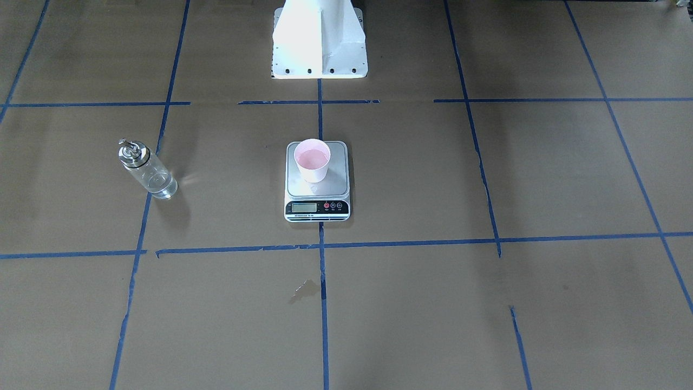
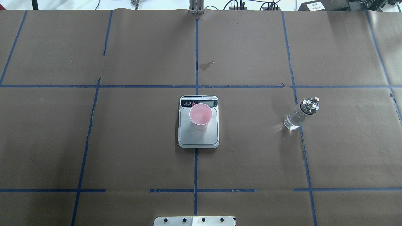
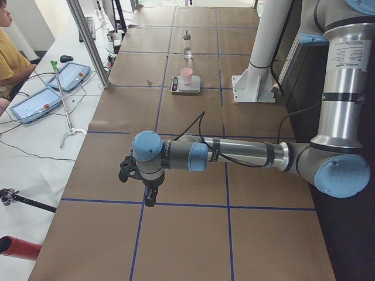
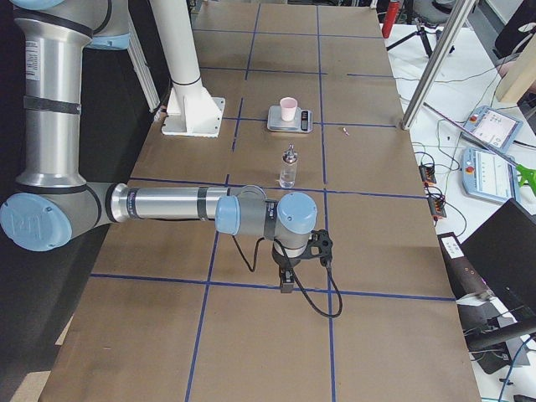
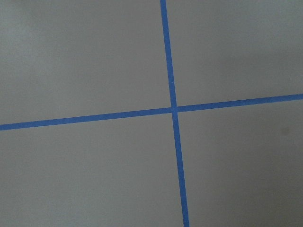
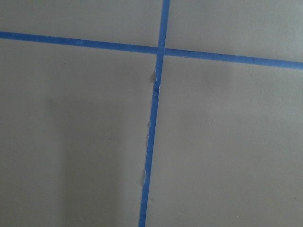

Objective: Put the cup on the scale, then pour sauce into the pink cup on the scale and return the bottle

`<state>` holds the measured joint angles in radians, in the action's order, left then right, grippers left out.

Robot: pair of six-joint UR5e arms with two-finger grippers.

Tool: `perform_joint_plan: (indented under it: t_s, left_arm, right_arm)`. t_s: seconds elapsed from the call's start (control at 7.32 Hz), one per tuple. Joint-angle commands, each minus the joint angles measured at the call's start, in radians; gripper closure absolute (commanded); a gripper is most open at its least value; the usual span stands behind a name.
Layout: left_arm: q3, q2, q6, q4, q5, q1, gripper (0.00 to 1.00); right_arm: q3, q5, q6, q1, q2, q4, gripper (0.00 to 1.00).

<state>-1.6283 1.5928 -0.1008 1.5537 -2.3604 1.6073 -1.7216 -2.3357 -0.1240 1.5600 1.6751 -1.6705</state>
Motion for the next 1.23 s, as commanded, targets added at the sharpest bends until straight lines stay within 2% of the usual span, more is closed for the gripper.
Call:
perform_joint_plan:
  t_s: [0.0, 1.09]
  left_arm:
    - [-0.001, -0.001, -0.003, 0.005, 0.000, -0.001, 0.00]
    - [-0.002, -0.001, 0.000, 0.025, -0.002, -0.001, 0.00]
  right_arm:
    - [0.003, -0.001, 0.003, -0.003, 0.002, 0.000, 0.00]
    - [-0.009, -0.021, 0.001, -0.003, 0.031, 0.002, 0.00]
